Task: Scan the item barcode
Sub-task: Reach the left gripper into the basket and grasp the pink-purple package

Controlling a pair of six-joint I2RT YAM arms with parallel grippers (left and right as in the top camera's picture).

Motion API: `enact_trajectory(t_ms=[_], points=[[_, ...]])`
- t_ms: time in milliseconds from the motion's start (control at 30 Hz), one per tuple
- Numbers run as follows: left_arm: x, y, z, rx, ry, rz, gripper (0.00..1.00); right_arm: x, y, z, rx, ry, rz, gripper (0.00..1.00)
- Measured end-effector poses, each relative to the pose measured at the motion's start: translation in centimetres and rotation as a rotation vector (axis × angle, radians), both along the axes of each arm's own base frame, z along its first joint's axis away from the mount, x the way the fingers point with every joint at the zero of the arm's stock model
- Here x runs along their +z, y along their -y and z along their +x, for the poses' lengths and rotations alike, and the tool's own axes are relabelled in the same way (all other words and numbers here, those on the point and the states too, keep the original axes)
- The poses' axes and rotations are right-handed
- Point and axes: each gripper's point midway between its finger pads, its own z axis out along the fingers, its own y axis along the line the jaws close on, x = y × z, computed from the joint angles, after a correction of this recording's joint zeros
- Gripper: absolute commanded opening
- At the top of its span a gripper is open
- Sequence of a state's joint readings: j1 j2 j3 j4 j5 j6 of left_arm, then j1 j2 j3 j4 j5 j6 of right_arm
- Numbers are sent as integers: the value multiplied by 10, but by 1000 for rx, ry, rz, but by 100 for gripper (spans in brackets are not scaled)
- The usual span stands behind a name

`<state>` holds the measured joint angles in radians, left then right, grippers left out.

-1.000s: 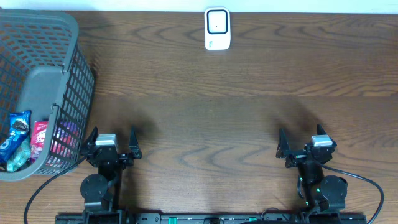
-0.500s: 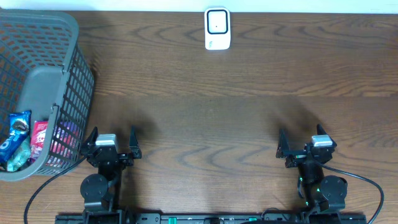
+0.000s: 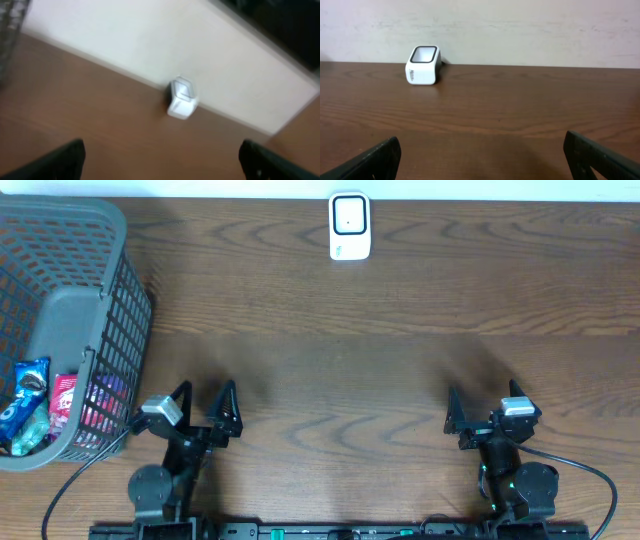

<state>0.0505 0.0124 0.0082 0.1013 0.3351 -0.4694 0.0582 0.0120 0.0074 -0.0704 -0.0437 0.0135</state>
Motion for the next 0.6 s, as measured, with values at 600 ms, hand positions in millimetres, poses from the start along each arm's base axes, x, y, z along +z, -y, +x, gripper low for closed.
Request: enact_trajectory(t_ms=[600], points=[[231,6,-45,-12,543,79,98,0,0,0,0,0,0,99]])
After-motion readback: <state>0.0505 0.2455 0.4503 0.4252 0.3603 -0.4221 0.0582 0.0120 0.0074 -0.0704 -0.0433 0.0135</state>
